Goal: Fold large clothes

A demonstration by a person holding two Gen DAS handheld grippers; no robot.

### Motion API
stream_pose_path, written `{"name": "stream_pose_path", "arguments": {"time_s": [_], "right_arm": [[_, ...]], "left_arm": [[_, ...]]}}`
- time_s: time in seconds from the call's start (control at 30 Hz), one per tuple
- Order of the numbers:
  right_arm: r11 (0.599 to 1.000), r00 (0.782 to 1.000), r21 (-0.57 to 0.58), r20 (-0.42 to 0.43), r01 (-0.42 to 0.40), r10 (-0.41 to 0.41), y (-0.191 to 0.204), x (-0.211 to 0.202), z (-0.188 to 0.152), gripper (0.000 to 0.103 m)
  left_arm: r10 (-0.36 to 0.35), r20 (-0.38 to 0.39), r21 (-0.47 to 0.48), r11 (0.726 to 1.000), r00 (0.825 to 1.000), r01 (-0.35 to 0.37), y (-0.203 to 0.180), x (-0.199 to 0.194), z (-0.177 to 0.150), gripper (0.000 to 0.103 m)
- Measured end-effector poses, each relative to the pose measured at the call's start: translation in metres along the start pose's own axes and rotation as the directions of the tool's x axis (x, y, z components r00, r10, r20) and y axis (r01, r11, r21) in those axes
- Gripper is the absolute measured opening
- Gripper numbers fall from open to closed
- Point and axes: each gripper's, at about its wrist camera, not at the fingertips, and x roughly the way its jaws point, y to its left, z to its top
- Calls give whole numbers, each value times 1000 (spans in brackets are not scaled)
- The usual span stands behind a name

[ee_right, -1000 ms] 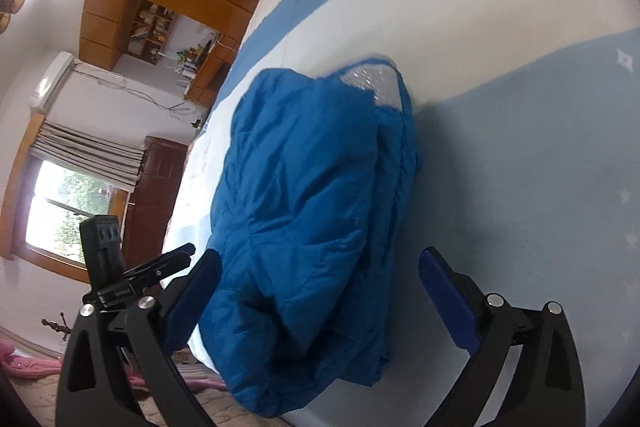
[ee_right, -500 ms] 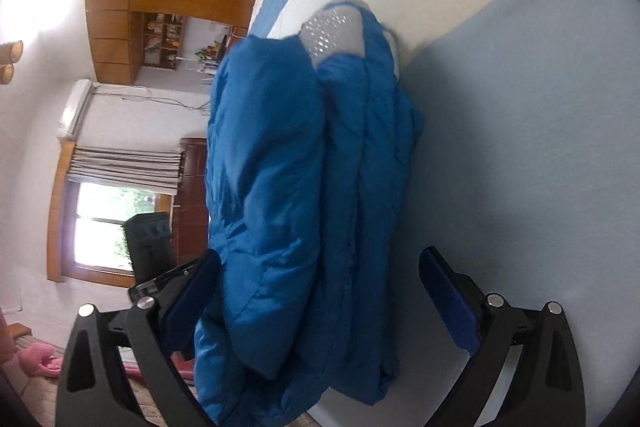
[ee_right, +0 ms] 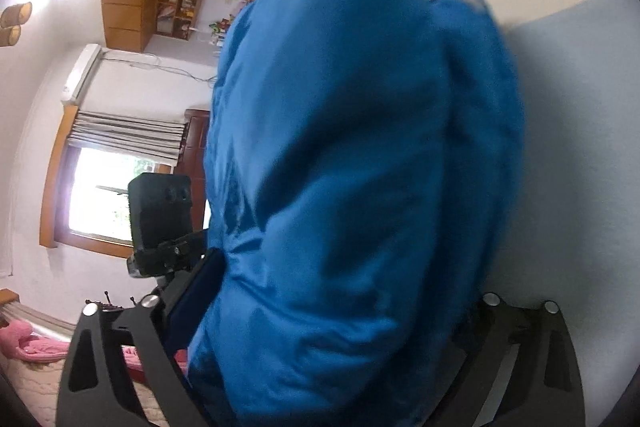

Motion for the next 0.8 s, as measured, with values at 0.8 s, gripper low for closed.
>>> {"name": "stream_pose_path", "arguments": {"time_s": [0.8], "right_arm": [[970,997,-242,68,-10,27,83,-21,40,66]], "left_arm": [[82,250,169,977,965,-127,-45,-101,11,74]]}}
